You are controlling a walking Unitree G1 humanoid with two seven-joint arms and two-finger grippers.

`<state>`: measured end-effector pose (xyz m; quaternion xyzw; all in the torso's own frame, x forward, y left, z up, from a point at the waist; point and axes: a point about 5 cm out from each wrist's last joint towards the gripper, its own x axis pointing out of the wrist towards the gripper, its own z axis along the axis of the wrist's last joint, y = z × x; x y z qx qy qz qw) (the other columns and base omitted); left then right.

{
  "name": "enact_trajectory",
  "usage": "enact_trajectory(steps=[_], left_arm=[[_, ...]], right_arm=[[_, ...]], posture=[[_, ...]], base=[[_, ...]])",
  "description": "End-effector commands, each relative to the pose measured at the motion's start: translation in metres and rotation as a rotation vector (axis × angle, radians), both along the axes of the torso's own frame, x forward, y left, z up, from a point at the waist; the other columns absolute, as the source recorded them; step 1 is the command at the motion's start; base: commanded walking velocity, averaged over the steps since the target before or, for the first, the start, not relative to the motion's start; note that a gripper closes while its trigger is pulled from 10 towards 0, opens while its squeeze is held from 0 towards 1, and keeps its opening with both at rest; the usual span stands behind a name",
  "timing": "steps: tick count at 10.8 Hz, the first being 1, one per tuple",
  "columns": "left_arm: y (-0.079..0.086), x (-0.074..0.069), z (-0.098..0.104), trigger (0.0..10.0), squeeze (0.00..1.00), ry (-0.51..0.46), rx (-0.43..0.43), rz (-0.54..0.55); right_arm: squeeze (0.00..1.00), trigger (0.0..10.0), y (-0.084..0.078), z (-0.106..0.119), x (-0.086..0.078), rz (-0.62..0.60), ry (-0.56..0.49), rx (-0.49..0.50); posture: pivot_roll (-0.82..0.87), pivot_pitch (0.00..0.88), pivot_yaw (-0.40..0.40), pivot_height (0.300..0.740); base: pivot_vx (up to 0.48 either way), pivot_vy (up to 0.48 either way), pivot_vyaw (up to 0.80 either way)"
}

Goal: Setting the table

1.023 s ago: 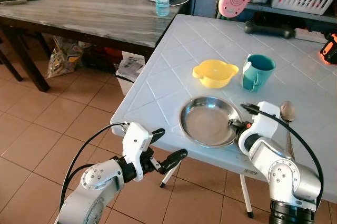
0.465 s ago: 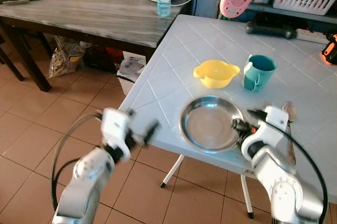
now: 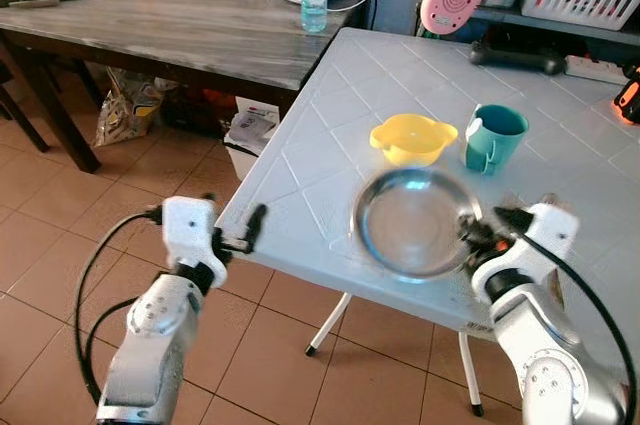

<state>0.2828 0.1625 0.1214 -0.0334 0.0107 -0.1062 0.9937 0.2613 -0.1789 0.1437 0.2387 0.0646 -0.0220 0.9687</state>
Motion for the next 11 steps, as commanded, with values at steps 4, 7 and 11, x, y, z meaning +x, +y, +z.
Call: enact_trajectory(steps=[4, 7, 11], left_arm=[[0.005, 0.010, 0.008, 10.0, 0.00, -0.013, 0.012, 0.025], [0.000, 0.007, 0.005, 10.0, 0.00, 0.007, -0.016, 0.034], [-0.001, 0.004, 0.002, 10.0, 0.00, 0.020, -0.017, 0.025]], right_arm=[[0.00, 10.0, 0.002, 0.009, -0.006, -0.023, -0.078, 0.033], [0.00, 10.0, 0.007, 0.012, -0.004, 0.012, -0.079, -0.011], [0.00, 10.0, 0.011, 0.017, 0.001, 0.041, -0.100, -0.039]], posture=[[-0.05, 0.047, 0.031, 0.740], [-0.04, 0.050, 0.018, 0.740], [-0.04, 0.051, 0.011, 0.740]], base=[[0.000, 0.000, 0.00], [0.000, 0.000, -0.20], [0.000, 0.240, 0.00]])
